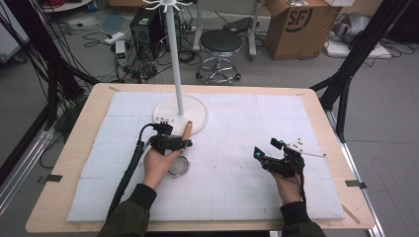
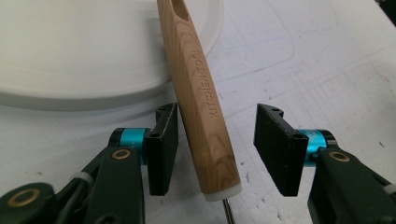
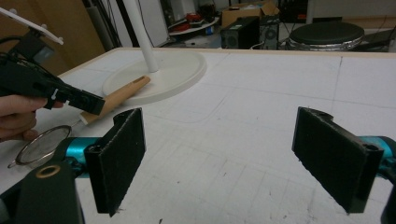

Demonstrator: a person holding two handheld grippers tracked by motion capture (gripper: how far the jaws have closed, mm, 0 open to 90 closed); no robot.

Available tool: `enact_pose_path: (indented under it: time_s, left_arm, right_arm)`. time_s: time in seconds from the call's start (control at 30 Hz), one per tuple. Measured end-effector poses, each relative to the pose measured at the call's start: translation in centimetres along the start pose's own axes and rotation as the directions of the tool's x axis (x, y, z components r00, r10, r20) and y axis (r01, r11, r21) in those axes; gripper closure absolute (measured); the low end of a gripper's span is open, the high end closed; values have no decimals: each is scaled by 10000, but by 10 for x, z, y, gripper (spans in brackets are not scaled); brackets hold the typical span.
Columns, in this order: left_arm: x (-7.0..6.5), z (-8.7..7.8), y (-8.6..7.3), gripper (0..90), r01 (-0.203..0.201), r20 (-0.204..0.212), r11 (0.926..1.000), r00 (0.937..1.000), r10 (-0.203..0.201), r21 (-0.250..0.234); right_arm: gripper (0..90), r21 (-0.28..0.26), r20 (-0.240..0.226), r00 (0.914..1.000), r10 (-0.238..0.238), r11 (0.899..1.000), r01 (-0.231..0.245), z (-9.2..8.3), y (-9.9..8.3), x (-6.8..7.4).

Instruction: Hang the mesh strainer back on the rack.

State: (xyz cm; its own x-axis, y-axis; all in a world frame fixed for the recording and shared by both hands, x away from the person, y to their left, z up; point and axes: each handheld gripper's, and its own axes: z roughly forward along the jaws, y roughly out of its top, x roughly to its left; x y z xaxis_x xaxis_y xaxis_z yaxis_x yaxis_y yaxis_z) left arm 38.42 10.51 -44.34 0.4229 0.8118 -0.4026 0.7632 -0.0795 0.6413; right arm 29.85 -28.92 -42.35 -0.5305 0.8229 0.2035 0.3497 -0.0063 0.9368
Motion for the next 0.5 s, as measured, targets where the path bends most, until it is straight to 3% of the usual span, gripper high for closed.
enact_pose_path:
  time_s: [0.5]
  left_arm:
    - [-10, 10, 1, 524, -279, -460, 9995, 9985, 286, 155]
  right_arm:
    - [163, 29, -18, 10000, 7, 10000, -7, 0, 0, -1]
